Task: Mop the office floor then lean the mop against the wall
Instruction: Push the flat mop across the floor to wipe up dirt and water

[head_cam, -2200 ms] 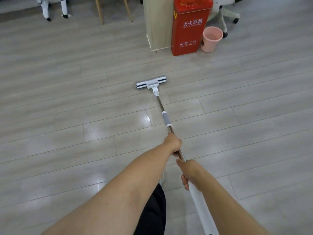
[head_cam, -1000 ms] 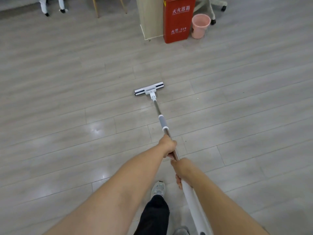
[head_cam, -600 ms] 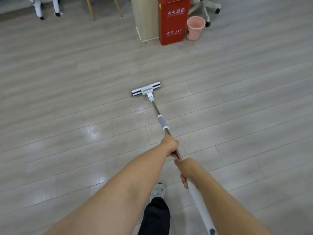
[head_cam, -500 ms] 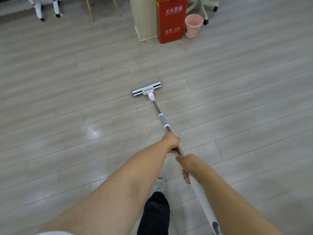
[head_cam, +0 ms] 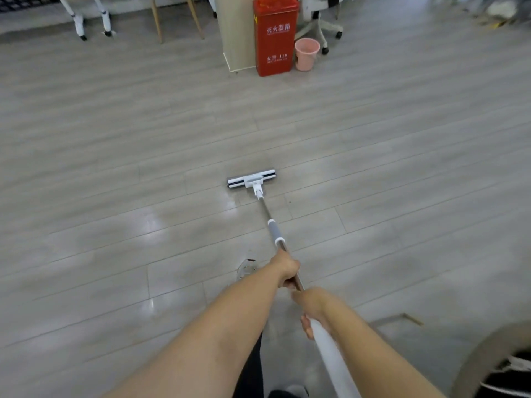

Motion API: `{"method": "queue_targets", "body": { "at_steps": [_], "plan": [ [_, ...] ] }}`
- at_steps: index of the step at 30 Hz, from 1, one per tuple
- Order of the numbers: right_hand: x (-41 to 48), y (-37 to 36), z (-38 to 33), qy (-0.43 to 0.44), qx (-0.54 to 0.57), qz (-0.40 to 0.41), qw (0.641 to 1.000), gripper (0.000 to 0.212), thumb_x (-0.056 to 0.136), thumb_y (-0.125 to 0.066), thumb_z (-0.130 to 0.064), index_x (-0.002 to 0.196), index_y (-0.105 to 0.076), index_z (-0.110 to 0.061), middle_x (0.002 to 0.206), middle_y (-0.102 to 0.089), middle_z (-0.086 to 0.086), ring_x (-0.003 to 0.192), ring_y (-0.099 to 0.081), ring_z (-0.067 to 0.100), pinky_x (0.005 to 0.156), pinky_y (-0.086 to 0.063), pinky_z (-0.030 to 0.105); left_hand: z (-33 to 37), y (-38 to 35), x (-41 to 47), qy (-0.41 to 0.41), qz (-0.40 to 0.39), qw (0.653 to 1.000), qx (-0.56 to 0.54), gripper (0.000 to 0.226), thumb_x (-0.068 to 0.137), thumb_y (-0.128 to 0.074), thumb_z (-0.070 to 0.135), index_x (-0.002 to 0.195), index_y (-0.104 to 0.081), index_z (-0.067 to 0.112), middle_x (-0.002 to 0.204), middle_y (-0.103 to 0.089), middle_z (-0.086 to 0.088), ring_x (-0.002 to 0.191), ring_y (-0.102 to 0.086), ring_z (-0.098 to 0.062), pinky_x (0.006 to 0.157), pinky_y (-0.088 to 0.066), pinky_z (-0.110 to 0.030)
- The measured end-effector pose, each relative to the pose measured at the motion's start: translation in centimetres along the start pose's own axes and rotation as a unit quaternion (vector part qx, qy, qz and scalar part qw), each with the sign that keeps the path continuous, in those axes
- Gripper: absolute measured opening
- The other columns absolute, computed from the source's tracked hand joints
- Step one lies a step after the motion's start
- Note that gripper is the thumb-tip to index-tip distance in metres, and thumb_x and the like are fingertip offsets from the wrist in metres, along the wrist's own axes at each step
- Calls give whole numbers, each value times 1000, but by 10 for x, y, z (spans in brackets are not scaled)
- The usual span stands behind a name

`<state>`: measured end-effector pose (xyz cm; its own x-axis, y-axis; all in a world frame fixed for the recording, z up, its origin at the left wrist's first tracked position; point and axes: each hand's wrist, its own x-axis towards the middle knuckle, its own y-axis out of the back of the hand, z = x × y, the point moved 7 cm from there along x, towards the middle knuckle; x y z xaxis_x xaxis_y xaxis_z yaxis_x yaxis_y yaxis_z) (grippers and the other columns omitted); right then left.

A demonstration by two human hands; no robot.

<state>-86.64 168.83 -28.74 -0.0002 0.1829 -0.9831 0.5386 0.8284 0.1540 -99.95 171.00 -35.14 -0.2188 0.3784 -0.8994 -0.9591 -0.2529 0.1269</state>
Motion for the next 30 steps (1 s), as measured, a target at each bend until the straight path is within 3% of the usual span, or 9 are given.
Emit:
{"method": "queue_targets", "body": {
  "at_steps": [3, 5, 11, 14, 17, 18, 21, 26, 30],
  "plan": [
    [-27, -3, 39, 0, 1, -3, 1000, 30, 101, -48, -34, 104, -57, -5, 52, -46, 6, 35, -41, 17, 41, -41, 21, -25, -21, -39, -10, -3, 1000, -12, 16, 98, -46, 10, 113, -48, 5, 85, -61, -11, 65, -63, -22, 45, -58, -31],
    [-40, -3, 48, -6, 2, -3, 1000, 31, 101, -49, -35, 105, -57, -6, 54, -45, 6, 36, -40, 16, 41, -41, 21, -31, -25, -53, -12, 3, 1000, -15, 13, 100, -47, 11, 112, -46, 7, 82, -56, -9, 63, -59, -20, 39, -54, -27],
    [-39, -19, 29, -3, -10, 15, 1000, 42, 105, -44, -40, 85, -56, -5, 54, -45, 8, 38, -40, 18, 42, -40, 24, -31, -6, -40, -7, 20, 1000, 6, 27, 96, -48, 11, 122, -48, 3, 107, -62, -17, 69, -64, -24, 56, -61, -37],
    [-29, -29, 6, 20, -37, 16, 999, 45, 107, -40, -38, 92, -60, -2, 52, -50, 9, 42, -46, 20, 54, -49, 33, -27, 14, -22, -10, 38, 999, 29, 29, 92, -49, 14, 119, -53, 5, 109, -66, -18, 74, -69, -30, 66, -63, -48],
    [-22, -34, -29, 57, -71, 8, 996, 47, 109, -31, -36, 89, -57, -2, 54, -54, 9, 52, -52, 20, 82, -58, 40, -11, 37, 5, -18, 55, 997, 48, 31, 90, -52, 21, 118, -55, 9, 104, -67, -15, 78, -70, -33, 66, -63, -49],
    [-19, -34, -41, 60, -71, 9, 996, 47, 109, -32, -36, 87, -56, -3, 54, -55, 9, 53, -54, 22, 82, -59, 40, -4, 43, 13, -21, 56, 997, 50, 32, 90, -52, 22, 119, -55, 9, 103, -67, -15, 77, -71, -33, 65, -63, -48],
    [-1, -25, -83, 65, -50, 21, 996, 43, 107, -38, -37, 92, -56, -1, 49, -56, 9, 43, -54, 25, 59, -55, 35, 29, 69, 37, -22, 57, 997, 55, 33, 92, -53, 24, 121, -54, 9, 102, -67, -15, 77, -70, -33, 61, -63, -45],
    [21, -18, -147, 44, -23, 9, 999, 45, 105, -41, -40, 120, -52, 1, 44, -51, 9, 42, -50, 25, 61, -50, 38, 77, 104, 76, -20, 48, 998, 37, 30, 92, -50, 17, 120, -53, 5, 105, -65, -19, 78, -70, -35, 63, -62, -50],
    [33, -13, -168, 38, -14, 20, 999, 42, 104, -42, -40, 120, -53, -3, 44, -51, 9, 40, -49, 24, 57, -49, 36, 90, 115, 94, -19, 47, 998, 27, 30, 94, -50, 15, 121, -50, 5, 106, -63, -18, 75, -66, -30, 66, -63, -48]
  ]
}}
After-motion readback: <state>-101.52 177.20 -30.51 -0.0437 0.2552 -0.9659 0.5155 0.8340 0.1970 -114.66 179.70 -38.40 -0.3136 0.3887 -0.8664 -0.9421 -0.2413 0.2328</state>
